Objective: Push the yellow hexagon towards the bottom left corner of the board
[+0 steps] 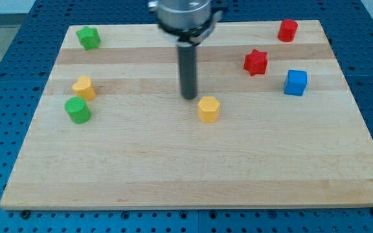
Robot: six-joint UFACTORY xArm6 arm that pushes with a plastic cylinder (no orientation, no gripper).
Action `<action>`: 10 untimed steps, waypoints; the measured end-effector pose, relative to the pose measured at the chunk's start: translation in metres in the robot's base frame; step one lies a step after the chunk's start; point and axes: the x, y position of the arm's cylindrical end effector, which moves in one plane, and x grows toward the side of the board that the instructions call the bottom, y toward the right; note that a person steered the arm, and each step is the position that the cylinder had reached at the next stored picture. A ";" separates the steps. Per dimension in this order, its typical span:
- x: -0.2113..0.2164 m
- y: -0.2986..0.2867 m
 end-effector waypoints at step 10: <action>0.119 -0.171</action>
